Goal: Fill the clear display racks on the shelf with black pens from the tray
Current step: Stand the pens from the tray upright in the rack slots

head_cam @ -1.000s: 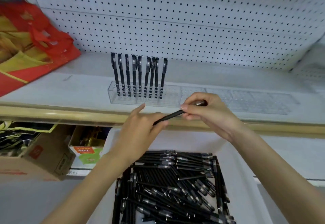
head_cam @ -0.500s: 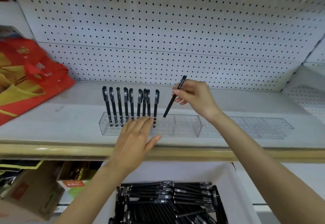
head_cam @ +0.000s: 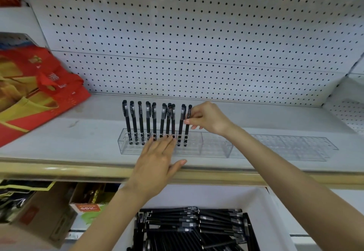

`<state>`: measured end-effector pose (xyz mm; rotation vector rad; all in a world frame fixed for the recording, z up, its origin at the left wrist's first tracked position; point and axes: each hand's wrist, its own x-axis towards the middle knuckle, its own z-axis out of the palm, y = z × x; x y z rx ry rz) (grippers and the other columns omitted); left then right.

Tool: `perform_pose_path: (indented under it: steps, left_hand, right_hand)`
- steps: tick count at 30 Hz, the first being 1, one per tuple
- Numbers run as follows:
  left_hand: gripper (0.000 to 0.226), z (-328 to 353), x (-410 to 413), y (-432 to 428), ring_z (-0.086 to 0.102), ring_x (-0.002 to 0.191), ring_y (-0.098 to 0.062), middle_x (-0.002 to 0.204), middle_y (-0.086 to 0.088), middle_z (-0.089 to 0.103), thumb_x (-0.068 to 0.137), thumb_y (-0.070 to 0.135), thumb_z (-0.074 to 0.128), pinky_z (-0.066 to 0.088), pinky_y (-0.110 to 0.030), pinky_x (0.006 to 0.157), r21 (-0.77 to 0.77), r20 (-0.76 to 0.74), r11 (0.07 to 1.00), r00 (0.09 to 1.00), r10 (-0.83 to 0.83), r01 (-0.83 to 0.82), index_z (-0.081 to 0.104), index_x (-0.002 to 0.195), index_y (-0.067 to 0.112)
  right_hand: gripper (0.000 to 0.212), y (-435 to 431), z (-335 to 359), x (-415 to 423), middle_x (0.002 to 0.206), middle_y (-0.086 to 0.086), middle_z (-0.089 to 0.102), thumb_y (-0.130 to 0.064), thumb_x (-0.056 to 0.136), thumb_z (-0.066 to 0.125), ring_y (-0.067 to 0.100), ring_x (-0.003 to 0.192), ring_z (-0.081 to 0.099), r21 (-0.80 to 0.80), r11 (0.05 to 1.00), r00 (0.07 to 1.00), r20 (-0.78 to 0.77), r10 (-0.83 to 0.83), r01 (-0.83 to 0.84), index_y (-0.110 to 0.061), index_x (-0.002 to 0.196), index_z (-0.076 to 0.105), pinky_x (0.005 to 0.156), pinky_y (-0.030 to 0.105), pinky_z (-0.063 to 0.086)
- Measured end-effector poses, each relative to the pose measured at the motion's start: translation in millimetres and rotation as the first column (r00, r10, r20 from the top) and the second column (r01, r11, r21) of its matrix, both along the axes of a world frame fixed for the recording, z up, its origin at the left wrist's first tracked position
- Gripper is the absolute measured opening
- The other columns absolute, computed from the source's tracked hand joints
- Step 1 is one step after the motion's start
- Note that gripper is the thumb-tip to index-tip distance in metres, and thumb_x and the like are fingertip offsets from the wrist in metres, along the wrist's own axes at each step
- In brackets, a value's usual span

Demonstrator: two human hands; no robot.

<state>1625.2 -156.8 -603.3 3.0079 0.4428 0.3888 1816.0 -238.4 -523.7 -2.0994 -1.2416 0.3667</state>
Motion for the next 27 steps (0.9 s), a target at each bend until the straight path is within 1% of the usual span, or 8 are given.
perform_pose_path:
  steps: [6, 10, 13, 15, 17, 20, 25, 27]
  left_hand:
    - [0.092, 4, -1, -1, 0.022, 0.145, -0.014, 0.156, -0.001, 0.028, 0.084, 0.071, -0.004, -0.003, -0.031, 0.118, -0.026, 0.005, 1.000, 1.000, -0.007, 0.007, 0.027, 0.150, 0.016]
    - [0.089, 6, -4, 0, 0.001, 0.148, -0.012, 0.162, 0.000, 0.007, 0.083, 0.072, -0.001, -0.011, -0.032, 0.118, -0.036, -0.086, 0.999, 0.996, -0.028, 0.025, 0.005, 0.154, 0.017]
    - [0.086, 10, -10, -1, -0.007, 0.147, -0.011, 0.162, 0.000, -0.002, 0.086, 0.069, 0.009, -0.010, -0.035, 0.119, -0.088, -0.105, 0.996, 0.994, -0.030, 0.021, -0.005, 0.154, 0.017]
    - [0.084, 12, -19, -3, -0.008, 0.147, -0.010, 0.161, 0.001, -0.004, 0.088, 0.067, 0.014, -0.010, -0.034, 0.119, -0.106, -0.078, 0.994, 0.997, -0.022, 0.013, -0.006, 0.154, 0.018]
    - [0.084, 11, -32, -6, -0.007, 0.147, -0.009, 0.161, 0.002, -0.002, 0.089, 0.068, 0.013, -0.009, -0.033, 0.119, -0.119, -0.083, 0.993, 0.996, -0.028, 0.018, -0.005, 0.154, 0.018]
    - [0.088, 3, -58, -15, -0.006, 0.147, -0.009, 0.162, 0.000, 0.002, 0.085, 0.071, 0.007, -0.010, -0.032, 0.119, -0.134, -0.096, 0.990, 0.994, -0.048, 0.035, 0.000, 0.154, 0.017]
    - [0.096, -29, -111, -25, -0.004, 0.147, -0.009, 0.161, -0.001, 0.006, 0.082, 0.076, -0.002, -0.007, -0.032, 0.119, -0.187, -0.088, 0.982, 0.996, -0.006, -0.011, 0.007, 0.154, 0.015]
    - [0.098, -43, -127, -28, -0.006, 0.147, -0.007, 0.161, -0.001, 0.005, 0.079, 0.077, -0.004, -0.004, -0.035, 0.121, -0.182, -0.113, 0.982, 0.993, 0.035, -0.055, 0.007, 0.154, 0.016]
  right_hand:
    - [0.024, 2, -2, 0, 0.081, 0.016, 0.073, -0.019, 0.086, 0.071, 0.017, 0.073, 0.071, -0.034, 0.999, 1.000, -0.012, -0.024, 0.024, 0.004, 0.084, 0.068, 0.067, 0.034, 0.056]
    - [0.025, -8, -1, -2, 0.093, 0.015, 0.072, -0.020, 0.085, 0.073, 0.022, 0.078, 0.071, -0.056, 0.997, 0.998, -0.025, -0.050, 0.048, 0.000, 0.099, 0.067, 0.062, 0.019, 0.054]
    - [0.041, -23, -4, -6, 0.098, 0.011, 0.070, -0.024, 0.084, 0.073, 0.019, 0.077, 0.067, -0.047, 0.992, 0.993, 0.000, -0.119, 0.119, -0.002, 0.117, 0.063, 0.069, 0.020, 0.054]
    - [0.040, -37, -8, -16, 0.095, 0.004, 0.068, -0.027, 0.084, 0.073, 0.013, 0.077, 0.062, 0.003, 0.988, 0.984, 0.089, -0.155, 0.155, -0.007, 0.118, 0.064, 0.075, 0.016, 0.049]
    - [0.032, -54, -14, -31, 0.090, -0.002, 0.066, -0.026, 0.084, 0.073, 0.010, 0.078, 0.061, 0.083, 0.985, 0.981, 0.113, -0.157, 0.149, -0.013, 0.112, 0.066, 0.071, 0.008, 0.043]
    - [0.025, -75, -30, -56, 0.091, -0.002, 0.069, -0.024, 0.083, 0.074, 0.008, 0.079, 0.064, 0.114, 0.991, 0.996, 0.049, -0.080, 0.074, -0.018, 0.106, 0.068, 0.076, 0.015, 0.047]
    - [0.031, -95, -81, -99, 0.101, 0.000, 0.070, -0.024, 0.083, 0.073, 0.010, 0.087, 0.064, -0.059, 0.993, 0.995, -0.020, 0.099, -0.100, -0.015, 0.113, 0.067, 0.075, 0.007, 0.044]
    - [0.036, -98, -113, -114, 0.108, 0.002, 0.069, -0.028, 0.083, 0.073, 0.010, 0.089, 0.064, -0.167, 0.972, 0.985, -0.057, 0.160, -0.168, -0.014, 0.116, 0.066, 0.078, 0.010, 0.046]
